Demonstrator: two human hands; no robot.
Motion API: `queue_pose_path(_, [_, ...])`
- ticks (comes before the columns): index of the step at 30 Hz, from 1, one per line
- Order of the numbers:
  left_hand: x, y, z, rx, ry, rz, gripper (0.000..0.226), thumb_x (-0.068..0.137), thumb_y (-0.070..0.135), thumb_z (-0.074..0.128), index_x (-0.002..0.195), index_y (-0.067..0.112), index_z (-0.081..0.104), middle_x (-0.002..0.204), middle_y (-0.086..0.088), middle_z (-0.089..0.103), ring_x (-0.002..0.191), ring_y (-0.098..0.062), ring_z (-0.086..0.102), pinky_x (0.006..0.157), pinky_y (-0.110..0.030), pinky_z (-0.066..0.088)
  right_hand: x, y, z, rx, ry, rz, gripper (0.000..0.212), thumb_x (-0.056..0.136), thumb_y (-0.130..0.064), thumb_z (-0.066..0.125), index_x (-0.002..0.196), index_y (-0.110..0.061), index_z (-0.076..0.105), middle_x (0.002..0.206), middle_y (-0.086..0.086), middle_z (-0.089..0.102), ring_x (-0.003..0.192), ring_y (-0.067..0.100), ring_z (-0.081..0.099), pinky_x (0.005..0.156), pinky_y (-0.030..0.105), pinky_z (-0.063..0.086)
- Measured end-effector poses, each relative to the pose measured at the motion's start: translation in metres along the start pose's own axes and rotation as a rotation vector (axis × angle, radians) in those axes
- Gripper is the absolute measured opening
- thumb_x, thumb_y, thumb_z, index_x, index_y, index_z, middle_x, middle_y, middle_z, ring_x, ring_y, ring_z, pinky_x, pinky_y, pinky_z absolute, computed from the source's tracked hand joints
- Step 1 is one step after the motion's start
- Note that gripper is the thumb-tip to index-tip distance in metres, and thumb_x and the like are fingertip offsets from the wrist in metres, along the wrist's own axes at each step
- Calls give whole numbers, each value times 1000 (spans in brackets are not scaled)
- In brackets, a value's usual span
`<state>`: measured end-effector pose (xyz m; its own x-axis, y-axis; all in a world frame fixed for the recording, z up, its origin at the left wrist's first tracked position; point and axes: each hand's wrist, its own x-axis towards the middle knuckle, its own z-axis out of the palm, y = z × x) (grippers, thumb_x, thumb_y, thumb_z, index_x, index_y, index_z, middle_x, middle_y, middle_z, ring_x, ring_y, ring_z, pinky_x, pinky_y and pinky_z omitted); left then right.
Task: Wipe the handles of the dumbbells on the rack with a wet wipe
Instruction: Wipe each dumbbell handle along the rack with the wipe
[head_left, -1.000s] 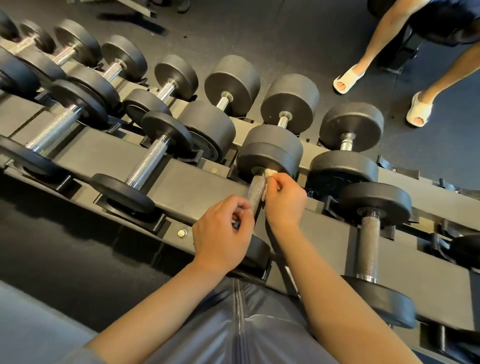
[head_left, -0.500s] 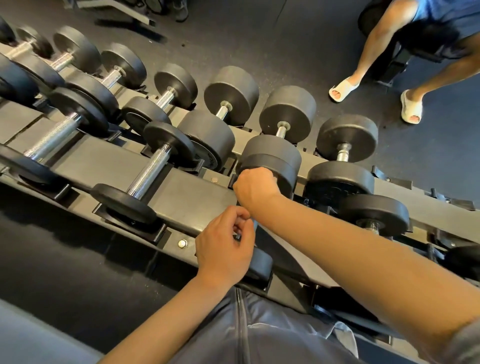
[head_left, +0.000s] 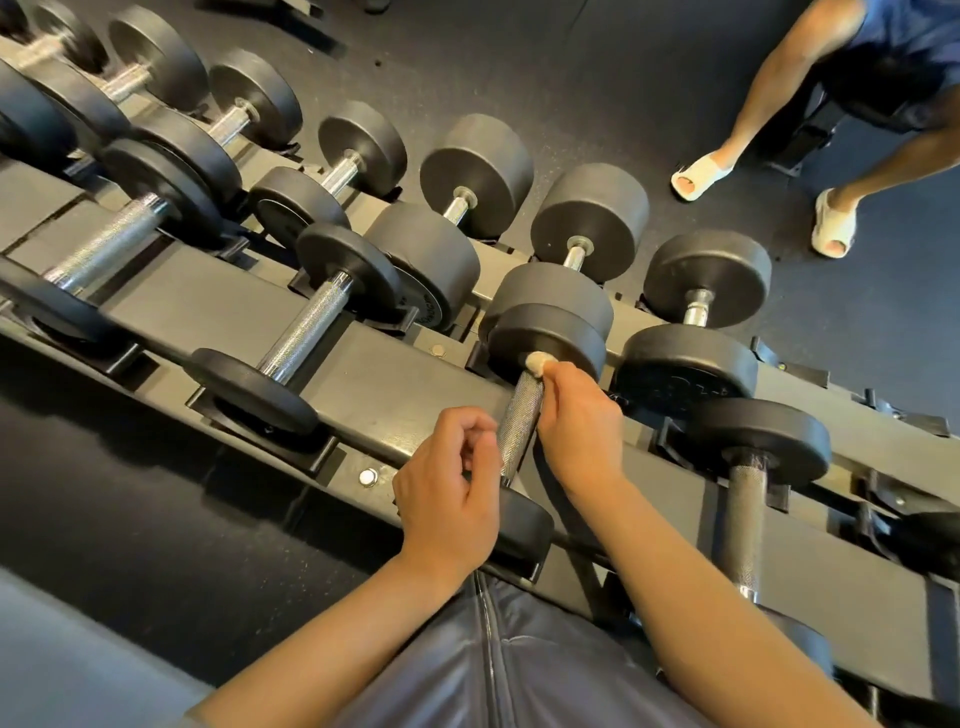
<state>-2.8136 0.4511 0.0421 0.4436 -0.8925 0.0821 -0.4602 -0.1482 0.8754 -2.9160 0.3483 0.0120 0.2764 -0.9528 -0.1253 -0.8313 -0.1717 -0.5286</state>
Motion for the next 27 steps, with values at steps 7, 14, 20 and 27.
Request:
queue_pose_path(7, [1, -1, 2, 25, 6, 30, 11, 96, 28, 39, 98, 32, 49, 69, 10, 59, 59, -9, 57, 51, -37, 47, -9, 6, 25, 438, 241, 201, 13, 97, -16, 50, 98, -24, 59, 84, -4, 61, 76, 12, 61, 68, 25, 50])
queue_pose_path(14, [2, -1, 2, 51, 34, 59, 14, 96, 24, 38, 98, 30, 50, 68, 10, 58, 57, -6, 54, 50, -34, 45, -10, 4, 35, 560, 291, 348, 12, 98, -21, 49, 90, -27, 55, 77, -8, 57, 74, 13, 58, 65, 28, 49])
queue_pose_path(20, [1, -1, 2, 25, 30, 56, 13, 96, 25, 38, 97, 30, 51, 67, 11, 58, 57, -8, 56, 50, -35, 46, -9, 10, 21, 440, 145, 313, 13, 97, -19, 50, 91, -20, 62, 79, -2, 62, 75, 14, 61, 67, 26, 49])
queue_pose_path(27, [8, 2, -3, -206, 112, -296, 14, 95, 21, 47, 93, 34, 51, 77, 13, 62, 69, -8, 58, 64, -21, 47, 30, -23, -30, -588, -277, -316, 31, 97, -24, 49, 127, -19, 51, 108, 5, 60, 91, 22, 62, 70, 28, 47])
